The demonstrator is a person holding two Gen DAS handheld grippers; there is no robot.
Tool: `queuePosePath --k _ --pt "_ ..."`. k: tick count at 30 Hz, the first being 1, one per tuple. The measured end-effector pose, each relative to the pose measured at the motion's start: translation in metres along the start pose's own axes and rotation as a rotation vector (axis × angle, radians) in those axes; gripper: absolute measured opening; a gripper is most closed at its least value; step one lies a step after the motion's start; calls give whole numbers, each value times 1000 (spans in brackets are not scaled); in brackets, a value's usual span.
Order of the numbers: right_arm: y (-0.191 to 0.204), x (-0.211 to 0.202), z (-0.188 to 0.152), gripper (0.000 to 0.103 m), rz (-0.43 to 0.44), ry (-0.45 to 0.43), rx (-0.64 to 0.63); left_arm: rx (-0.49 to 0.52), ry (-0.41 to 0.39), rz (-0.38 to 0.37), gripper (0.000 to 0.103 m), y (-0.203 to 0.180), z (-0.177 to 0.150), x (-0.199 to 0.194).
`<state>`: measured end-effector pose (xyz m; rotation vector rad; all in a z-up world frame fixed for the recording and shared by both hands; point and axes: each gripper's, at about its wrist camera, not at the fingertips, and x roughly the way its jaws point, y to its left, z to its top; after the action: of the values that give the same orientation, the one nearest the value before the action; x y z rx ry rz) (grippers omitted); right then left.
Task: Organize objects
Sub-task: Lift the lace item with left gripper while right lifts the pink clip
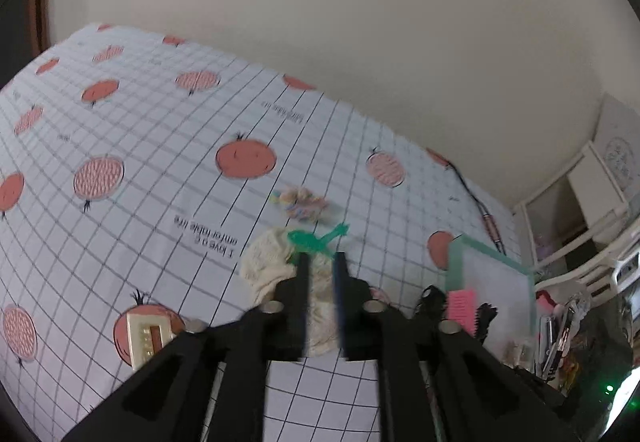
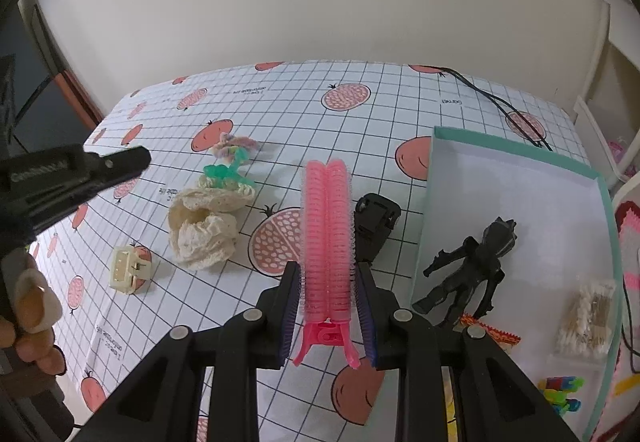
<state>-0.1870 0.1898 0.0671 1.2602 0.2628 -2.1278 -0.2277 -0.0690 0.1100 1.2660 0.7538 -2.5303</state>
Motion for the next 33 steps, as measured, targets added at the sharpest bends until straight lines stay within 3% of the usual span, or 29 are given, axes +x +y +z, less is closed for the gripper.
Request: queuePosePath --k 2,13,22,25,30,33 --pt "-2 1 -1 29 -2 3 7 -4 31 18 54 1 -5 8" --pt "-9 5 -1 29 -5 11 19 75 265 158 61 -4 -41 65" --pt "-10 8 -2 29 -2 18 25 83 287 202 61 -2 -52 70" --pt "-11 9 -3 29 -3 18 28 123 279 212 49 -7 -53 69" --pt "-8 11 -3 29 -5 22 21 117 278 178 14 -7 -53 67" --pt "-7 10 -3 29 -5 19 20 95 241 141 11 -5 -49 55"
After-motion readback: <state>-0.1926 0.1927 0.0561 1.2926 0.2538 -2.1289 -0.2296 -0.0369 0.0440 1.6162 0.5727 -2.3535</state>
